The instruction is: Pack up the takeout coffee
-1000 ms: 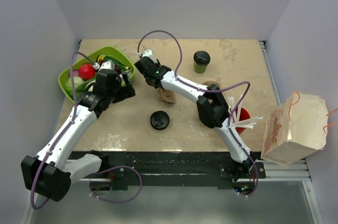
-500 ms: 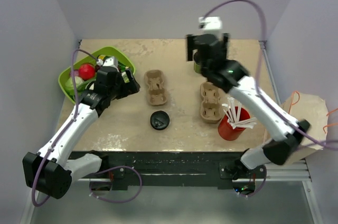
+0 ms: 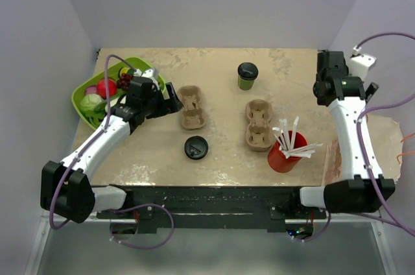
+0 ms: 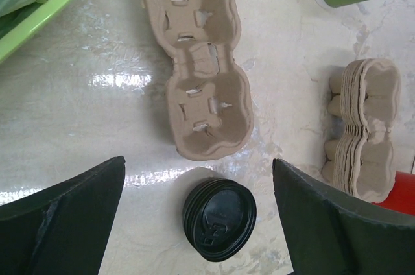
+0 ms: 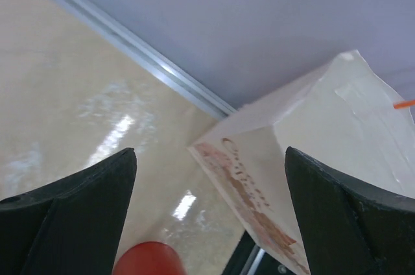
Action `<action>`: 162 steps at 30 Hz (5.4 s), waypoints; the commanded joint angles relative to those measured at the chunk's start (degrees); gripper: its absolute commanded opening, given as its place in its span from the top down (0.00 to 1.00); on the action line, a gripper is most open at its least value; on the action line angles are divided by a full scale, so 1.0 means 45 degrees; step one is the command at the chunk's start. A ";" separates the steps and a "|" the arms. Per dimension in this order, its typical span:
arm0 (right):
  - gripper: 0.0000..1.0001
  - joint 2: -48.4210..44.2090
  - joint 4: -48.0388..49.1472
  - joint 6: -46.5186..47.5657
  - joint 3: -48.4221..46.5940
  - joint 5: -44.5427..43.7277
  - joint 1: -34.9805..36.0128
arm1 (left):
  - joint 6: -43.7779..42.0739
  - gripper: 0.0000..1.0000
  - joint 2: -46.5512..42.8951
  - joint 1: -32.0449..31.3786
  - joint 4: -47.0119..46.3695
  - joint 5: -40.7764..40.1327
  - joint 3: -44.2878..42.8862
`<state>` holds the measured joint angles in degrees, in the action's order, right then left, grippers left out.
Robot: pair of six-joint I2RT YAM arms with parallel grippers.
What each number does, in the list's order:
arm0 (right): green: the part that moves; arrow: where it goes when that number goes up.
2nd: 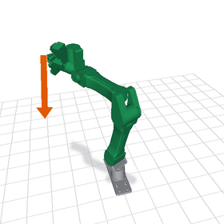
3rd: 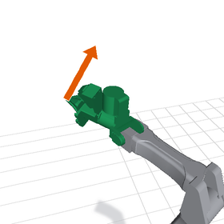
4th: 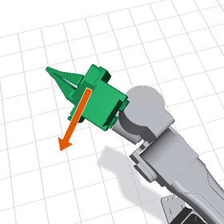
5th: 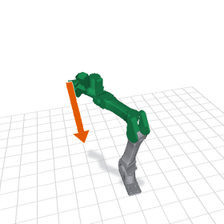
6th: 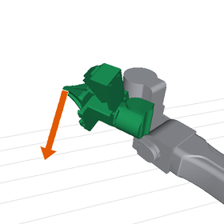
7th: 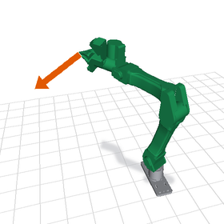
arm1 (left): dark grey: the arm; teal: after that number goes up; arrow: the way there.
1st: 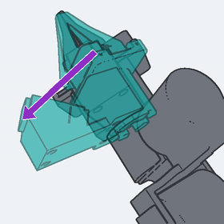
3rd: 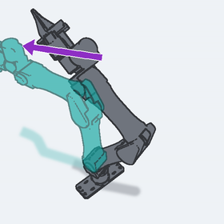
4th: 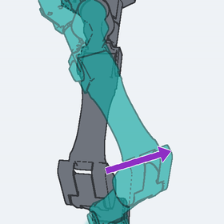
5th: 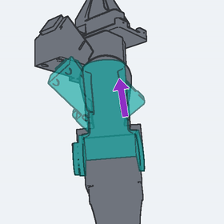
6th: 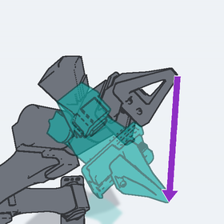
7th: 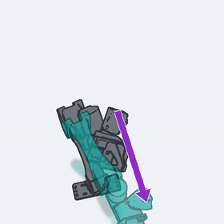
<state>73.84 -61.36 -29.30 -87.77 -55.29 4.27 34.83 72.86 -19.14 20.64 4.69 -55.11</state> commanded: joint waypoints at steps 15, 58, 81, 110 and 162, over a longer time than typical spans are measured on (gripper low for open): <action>0.30 -0.1234 -0.0152 -0.0872 0.2921 0.0333 -0.2747 | -0.0142 0.00 0.0566 0.0112 -0.0350 0.1673 -0.0526; 1.00 0.2162 0.8283 1.0219 -0.6042 0.4164 0.5546 | -0.0181 0.00 -0.0801 0.0092 0.0295 0.0169 -0.0233; 1.00 0.6050 0.6041 0.7723 -0.6492 0.4123 0.9168 | 0.0717 0.00 -0.1114 0.0112 0.1077 -0.0671 0.0489; 1.00 1.1029 0.5395 0.4793 -1.0123 0.5020 0.9148 | 0.1225 0.04 0.1739 -0.0044 -0.0037 -0.1413 0.0509; 0.18 0.6483 0.9182 0.8069 -0.6653 0.3887 0.8621 | 0.1479 0.03 0.2833 -0.0220 -0.0780 -0.1158 -0.0506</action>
<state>106.72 -23.35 -1.13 -122.06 -35.03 43.07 41.39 85.27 -19.94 18.50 -0.40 -54.68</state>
